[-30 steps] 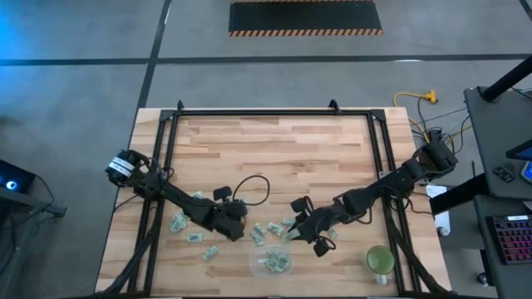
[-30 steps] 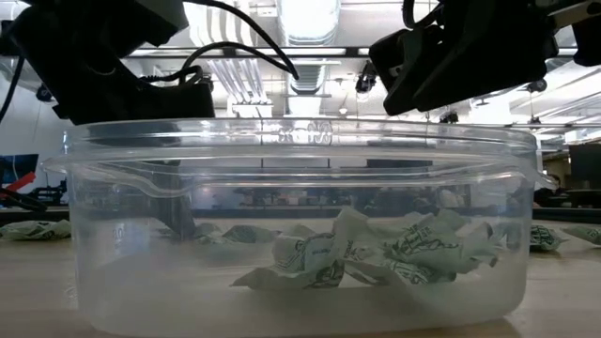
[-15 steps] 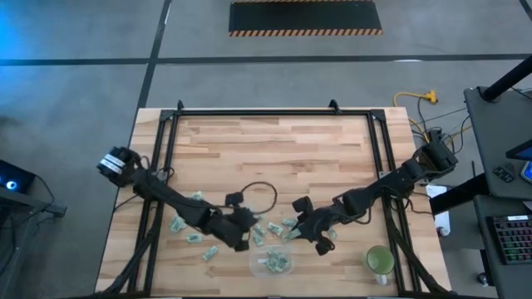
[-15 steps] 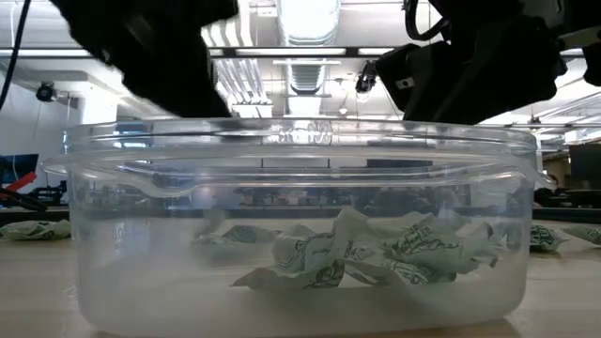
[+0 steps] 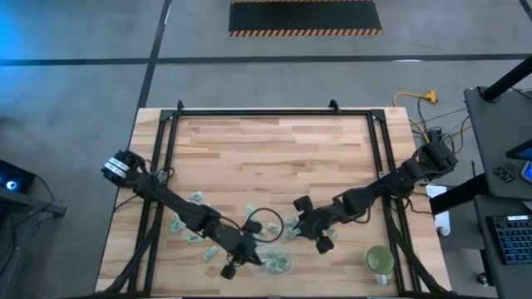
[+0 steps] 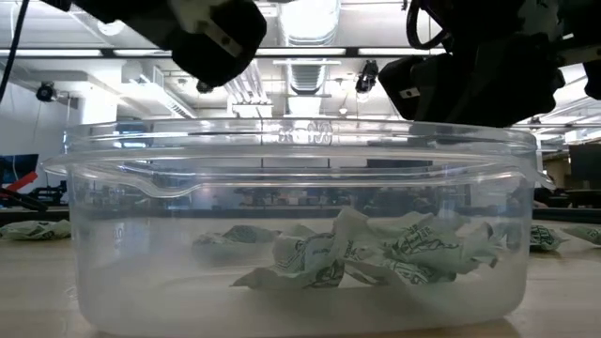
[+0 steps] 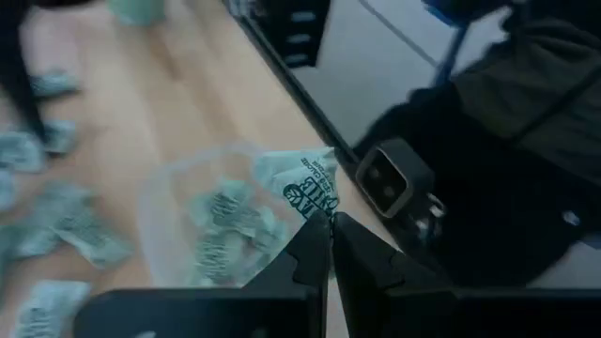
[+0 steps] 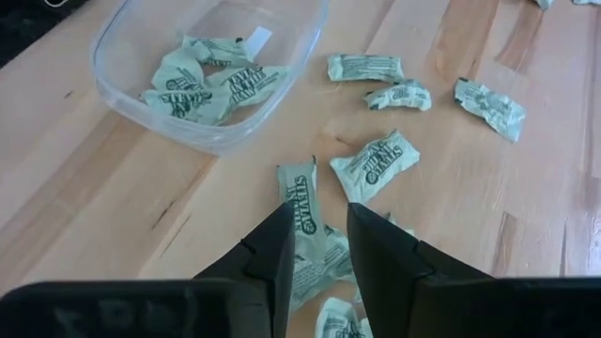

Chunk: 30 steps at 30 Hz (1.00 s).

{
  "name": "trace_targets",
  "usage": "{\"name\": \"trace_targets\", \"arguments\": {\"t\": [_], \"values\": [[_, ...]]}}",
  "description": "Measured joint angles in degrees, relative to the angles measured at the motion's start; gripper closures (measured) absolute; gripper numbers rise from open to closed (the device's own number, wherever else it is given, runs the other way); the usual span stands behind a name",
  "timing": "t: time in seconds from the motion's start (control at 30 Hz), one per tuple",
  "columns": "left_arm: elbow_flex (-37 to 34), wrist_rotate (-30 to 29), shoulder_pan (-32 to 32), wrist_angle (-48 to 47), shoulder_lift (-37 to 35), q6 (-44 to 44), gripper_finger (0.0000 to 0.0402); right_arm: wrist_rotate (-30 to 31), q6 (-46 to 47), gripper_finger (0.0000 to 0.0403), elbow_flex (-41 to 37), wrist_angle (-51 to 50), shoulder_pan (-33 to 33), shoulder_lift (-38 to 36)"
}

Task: Pick and place Stevia / Truvia into bins
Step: Put the stevia packet into the transparent container

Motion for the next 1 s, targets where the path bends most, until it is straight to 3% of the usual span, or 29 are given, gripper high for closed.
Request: {"name": "trace_targets", "arguments": {"t": [0.37,0.73,1.0], "values": [[-0.1,-2.0,0.3,0.4,1.9,-1.6,0.0396,2.0,0.2,0.0326,-1.0,-0.7,0.0,0.0],[-0.2,-4.7,0.4,0.2,1.9,-3.1,0.0297,4.5,1.7,0.0306,-1.4,-3.7,-0.4,0.0],[-0.4,-5.8,0.5,-2.1,1.6,-3.1,0.0279,4.5,5.0,0.0285,-2.1,-9.2,-0.4,0.0]]}}
